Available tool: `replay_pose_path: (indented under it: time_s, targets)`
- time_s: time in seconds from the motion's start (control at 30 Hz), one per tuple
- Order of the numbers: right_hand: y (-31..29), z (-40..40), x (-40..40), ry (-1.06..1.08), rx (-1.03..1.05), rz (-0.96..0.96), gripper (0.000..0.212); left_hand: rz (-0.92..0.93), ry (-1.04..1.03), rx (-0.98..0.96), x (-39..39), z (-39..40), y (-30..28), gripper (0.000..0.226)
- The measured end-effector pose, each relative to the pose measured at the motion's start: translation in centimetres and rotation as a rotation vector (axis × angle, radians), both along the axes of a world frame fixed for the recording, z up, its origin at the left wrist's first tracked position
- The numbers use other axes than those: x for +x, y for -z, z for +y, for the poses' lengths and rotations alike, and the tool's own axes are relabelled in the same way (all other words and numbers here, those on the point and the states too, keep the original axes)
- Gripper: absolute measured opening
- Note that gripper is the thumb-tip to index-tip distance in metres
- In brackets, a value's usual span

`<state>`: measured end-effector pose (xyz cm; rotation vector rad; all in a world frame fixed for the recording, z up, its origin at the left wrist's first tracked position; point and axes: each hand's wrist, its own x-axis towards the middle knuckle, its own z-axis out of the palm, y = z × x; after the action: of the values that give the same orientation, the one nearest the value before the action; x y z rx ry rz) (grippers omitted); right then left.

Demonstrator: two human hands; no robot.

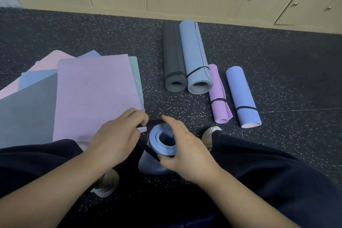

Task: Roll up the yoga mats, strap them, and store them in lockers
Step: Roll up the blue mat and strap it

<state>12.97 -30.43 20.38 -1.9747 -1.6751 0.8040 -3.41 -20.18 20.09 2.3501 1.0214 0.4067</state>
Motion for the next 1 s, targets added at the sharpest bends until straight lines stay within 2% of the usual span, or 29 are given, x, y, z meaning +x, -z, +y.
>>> replay_pose_path:
  time_s: [0.17,0.33,0.43,0.57,0.63,0.77,1.0]
  targets:
    - [-0.3,-0.1,0.9,0.018,-0.03,0.013,0.083,0.102,-0.008,-0.005,-0.1,0.5,1.5,0.042]
    - [-0.4,-0.2,0.1,-0.058,-0.017,-0.026,0.074,0.362,-0.084,-0.051,0.1,0.4,2.9,0.023]
    - [-0.2,-0.4,-0.7,-0.121,0.004,-0.055,0.065,0.419,-0.165,-0.086,-0.5,0.9,3.5,0.021]
    - [0.2,-0.4,-1.1,-0.145,0.0,-0.057,0.063,0.316,-0.269,-0.048,-0.1,0.9,3.0,0.03]
    - [0.2,-0.4,-1.2,-0.157,0.015,-0.051,0.061,0.244,-0.243,-0.023,0.7,0.8,2.5,0.032]
    - [0.0,-0.8,-1.1,-0.218,-0.006,-0.037,0.061,0.088,-0.183,-0.088,2.2,1.4,1.0,0.034]
    - [0.5,-1.4,-0.4,-0.268,0.023,-0.007,0.062,0.057,-0.079,-0.121,4.5,1.9,0.2,0.043]
